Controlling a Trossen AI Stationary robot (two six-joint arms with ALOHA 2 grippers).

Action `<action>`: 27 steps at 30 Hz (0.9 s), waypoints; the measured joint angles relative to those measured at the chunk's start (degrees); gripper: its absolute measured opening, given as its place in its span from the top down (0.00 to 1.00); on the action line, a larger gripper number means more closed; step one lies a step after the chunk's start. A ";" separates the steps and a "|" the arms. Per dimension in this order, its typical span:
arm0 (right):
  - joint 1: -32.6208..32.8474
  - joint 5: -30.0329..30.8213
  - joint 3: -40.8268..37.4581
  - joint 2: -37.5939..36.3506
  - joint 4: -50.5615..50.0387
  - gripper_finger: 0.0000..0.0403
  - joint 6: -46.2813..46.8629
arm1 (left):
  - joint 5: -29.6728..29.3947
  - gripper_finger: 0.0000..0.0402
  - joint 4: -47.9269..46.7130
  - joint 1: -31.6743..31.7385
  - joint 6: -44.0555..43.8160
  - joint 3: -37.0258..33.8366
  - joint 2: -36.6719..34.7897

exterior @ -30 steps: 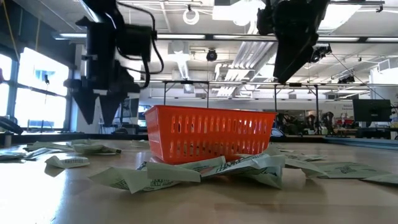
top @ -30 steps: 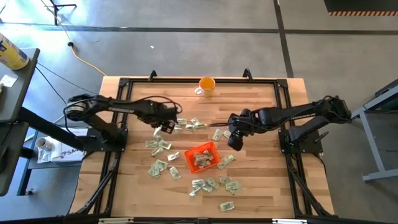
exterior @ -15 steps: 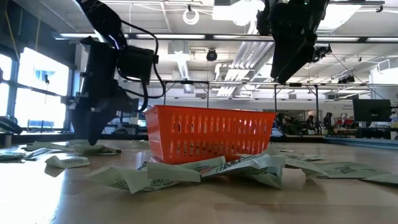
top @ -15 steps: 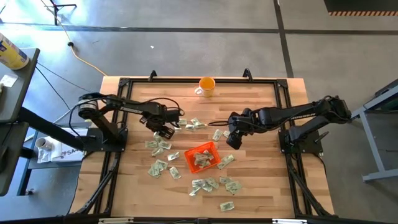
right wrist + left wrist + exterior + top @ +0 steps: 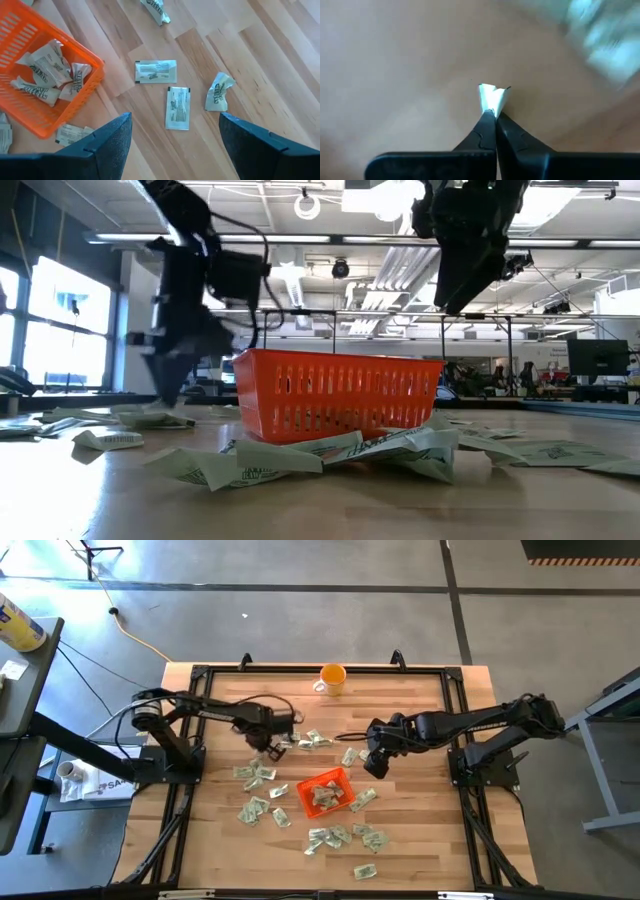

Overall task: Pick and place Stevia / Truvia into bins
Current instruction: Put the stevia packet into the bin

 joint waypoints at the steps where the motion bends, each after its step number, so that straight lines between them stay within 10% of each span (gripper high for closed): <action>1: 0.01 0.02 0.00 0.00 -0.03 0.29 0.00 | -0.03 0.91 -0.85 0.01 0.79 1.49 -0.52; 12: 4.11 0.43 0.00 -0.07 -6.95 0.29 1.73 | 9.42 0.92 12.65 -14.38 13.05 15.68 -5.99; 27: 16.12 -2.56 -4.76 -0.11 -10.42 0.29 9.49 | 3.49 0.77 26.11 -27.65 7.36 15.70 7.24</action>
